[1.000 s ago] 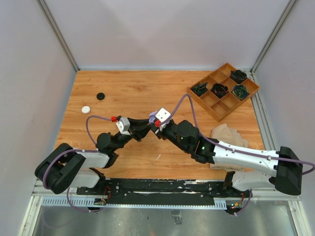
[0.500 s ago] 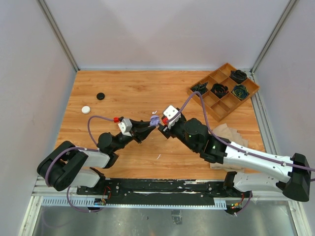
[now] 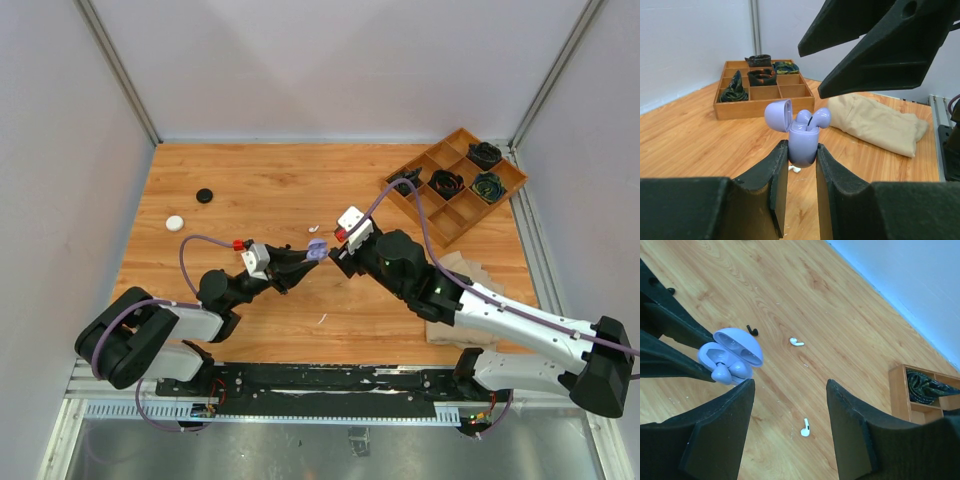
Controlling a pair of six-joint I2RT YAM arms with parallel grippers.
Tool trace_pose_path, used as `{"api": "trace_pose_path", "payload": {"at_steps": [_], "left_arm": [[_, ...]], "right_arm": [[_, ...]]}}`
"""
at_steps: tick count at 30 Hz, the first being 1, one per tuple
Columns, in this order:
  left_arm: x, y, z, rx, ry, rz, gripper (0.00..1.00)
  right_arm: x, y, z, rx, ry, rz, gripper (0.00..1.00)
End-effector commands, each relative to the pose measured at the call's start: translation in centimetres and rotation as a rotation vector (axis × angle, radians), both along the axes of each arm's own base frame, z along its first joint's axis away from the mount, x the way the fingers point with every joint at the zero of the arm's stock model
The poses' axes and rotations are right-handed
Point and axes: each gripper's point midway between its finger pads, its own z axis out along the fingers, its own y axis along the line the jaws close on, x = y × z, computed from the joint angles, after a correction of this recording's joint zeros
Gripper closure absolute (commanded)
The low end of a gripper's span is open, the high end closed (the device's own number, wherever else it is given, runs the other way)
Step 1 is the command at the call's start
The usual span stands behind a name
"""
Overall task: Insert the wireless bluetooth earbuds into the charging case
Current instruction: Place the earbud in the charging case.
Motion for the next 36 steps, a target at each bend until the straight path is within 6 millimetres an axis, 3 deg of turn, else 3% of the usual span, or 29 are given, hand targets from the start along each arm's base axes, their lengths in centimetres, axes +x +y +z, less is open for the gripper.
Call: {"api": "trace_pose_path", "payload": {"at_steps": [1, 12, 36], "left_arm": [[-1.8, 1.0, 5.7, -0.13, -0.236, -0.006, 1.0], [-1.8, 1.0, 5.8, -0.133, -0.236, -0.01, 1.0], [-2.3, -0.2, 4.7, -0.091, -0.229, -0.092, 1.0]], "right_arm": [[-0.3, 0.6, -0.7, 0.007, 0.031, 0.04, 0.39], [-0.6, 1.3, -1.3, 0.001, 0.052, 0.074, 0.39], [-1.0, 3.0, 0.1, 0.056, 0.067, 0.129, 0.33]]}}
